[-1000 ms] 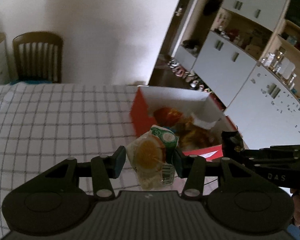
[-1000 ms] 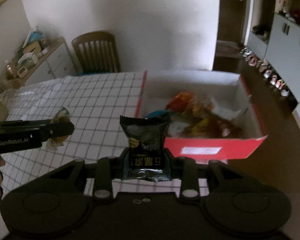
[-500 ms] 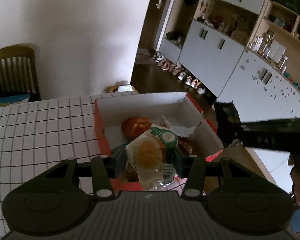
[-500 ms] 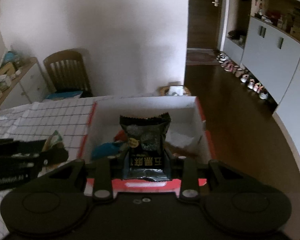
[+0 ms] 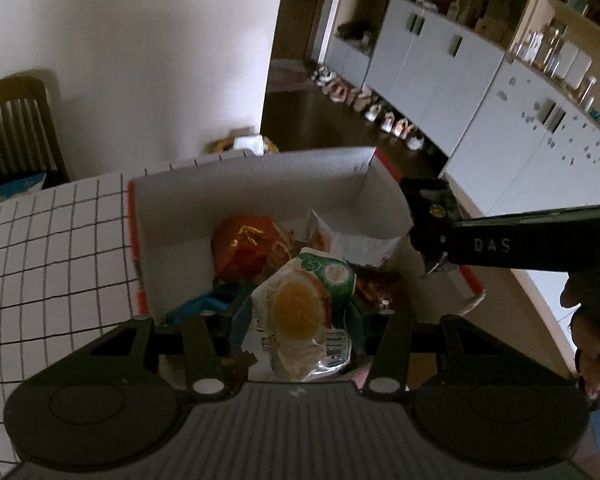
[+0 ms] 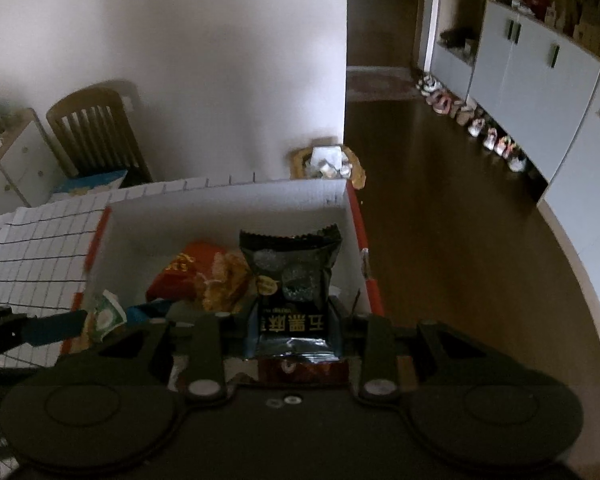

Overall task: Organize snacks
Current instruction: 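Open the right gripper to drop the dark packet while left drops the round snack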

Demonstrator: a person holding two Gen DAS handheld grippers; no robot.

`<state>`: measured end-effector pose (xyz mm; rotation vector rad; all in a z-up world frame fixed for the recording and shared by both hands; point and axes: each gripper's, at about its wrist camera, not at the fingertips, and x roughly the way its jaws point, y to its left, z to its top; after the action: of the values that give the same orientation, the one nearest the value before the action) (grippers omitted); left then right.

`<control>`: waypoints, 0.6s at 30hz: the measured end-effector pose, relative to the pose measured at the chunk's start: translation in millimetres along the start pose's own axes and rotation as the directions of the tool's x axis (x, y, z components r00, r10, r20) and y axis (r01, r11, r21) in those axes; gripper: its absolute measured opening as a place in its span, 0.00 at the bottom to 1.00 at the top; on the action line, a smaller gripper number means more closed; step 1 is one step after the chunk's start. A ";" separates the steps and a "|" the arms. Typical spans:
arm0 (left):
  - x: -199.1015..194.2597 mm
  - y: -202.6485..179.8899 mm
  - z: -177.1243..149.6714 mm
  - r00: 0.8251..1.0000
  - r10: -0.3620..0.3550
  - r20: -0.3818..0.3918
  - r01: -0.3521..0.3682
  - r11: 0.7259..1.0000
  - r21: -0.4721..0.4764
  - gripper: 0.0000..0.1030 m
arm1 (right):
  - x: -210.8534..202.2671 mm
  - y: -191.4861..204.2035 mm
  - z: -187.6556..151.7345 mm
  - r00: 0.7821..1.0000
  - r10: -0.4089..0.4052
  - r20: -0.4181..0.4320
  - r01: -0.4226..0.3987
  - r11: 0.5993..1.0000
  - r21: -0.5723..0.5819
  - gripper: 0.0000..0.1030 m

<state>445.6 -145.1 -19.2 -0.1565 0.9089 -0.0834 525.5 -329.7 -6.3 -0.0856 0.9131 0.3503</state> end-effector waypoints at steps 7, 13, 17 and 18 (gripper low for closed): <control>38.4 -6.6 2.3 0.997 0.035 -0.075 -0.034 0.999 0.009 0.47 | 35.2 -4.7 1.6 0.998 0.012 -0.056 -0.011 1.000 0.009 0.32; 62.6 -12.8 2.2 0.991 0.045 -0.124 -0.042 0.999 0.028 0.48 | 57.3 -5.6 2.5 0.995 0.026 -0.096 -0.026 1.000 0.009 0.32; 74.3 -14.3 2.6 0.987 0.052 -0.152 -0.048 0.998 0.027 0.48 | 64.4 -4.5 -0.6 0.993 0.031 -0.113 -0.030 1.000 0.006 0.32; 76.9 -13.8 2.3 0.985 0.052 -0.162 -0.049 0.999 0.020 0.48 | 65.9 -4.2 -1.0 0.993 0.033 -0.118 -0.032 0.999 0.005 0.32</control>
<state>494.4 -169.0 -75.3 -0.1127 1.0742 -0.0566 563.0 -316.7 -59.1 -0.0893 1.0326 0.3773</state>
